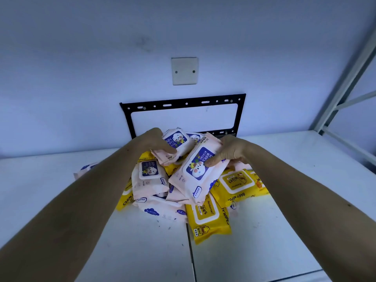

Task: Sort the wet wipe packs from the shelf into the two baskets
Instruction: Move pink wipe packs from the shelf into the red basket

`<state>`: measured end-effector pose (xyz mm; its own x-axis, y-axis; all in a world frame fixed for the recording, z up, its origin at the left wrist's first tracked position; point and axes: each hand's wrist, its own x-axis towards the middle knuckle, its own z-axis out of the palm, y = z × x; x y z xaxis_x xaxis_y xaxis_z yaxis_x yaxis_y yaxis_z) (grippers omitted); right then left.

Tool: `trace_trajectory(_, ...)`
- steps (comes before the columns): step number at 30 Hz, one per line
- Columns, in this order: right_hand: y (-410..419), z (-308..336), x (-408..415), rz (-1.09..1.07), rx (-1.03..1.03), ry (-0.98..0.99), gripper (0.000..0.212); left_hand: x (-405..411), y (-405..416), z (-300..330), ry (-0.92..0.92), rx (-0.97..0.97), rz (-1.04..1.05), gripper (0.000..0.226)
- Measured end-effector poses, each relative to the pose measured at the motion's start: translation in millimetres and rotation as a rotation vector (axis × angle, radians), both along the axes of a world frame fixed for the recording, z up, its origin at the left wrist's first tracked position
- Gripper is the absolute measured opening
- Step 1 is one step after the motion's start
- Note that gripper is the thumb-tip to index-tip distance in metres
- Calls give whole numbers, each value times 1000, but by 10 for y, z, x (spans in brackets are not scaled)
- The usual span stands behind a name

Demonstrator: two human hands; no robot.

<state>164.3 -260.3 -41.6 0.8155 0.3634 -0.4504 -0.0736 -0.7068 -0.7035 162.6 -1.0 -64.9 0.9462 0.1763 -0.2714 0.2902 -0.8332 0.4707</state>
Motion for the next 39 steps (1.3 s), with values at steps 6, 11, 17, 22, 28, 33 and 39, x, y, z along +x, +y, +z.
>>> trace_trajectory(6,-9,-27,-23,-148,240,74,63,-88,26,-21,-53,-245,115,51)
trace_trajectory(11,54,-124,-96,-384,505,87,60,-337,125,-33,-138,-375,229,50)
trace_trajectory(17,220,-150,-207,-376,685,109,31,-916,199,28,-344,-563,471,27)
trace_trajectory(22,450,-119,-410,-204,744,154,29,-1653,209,38,-434,-863,636,37)
trace_trajectory(28,1002,-118,-1004,11,687,267,15,-2905,227,-68,-583,-1041,821,22)
trace_trajectory(33,1679,-262,-1940,379,583,496,15,-4207,353,-177,-738,-1081,1035,22)
trace_trajectory(39,2398,-515,-3349,736,471,557,49,-5884,393,-423,-866,-1062,1284,7)
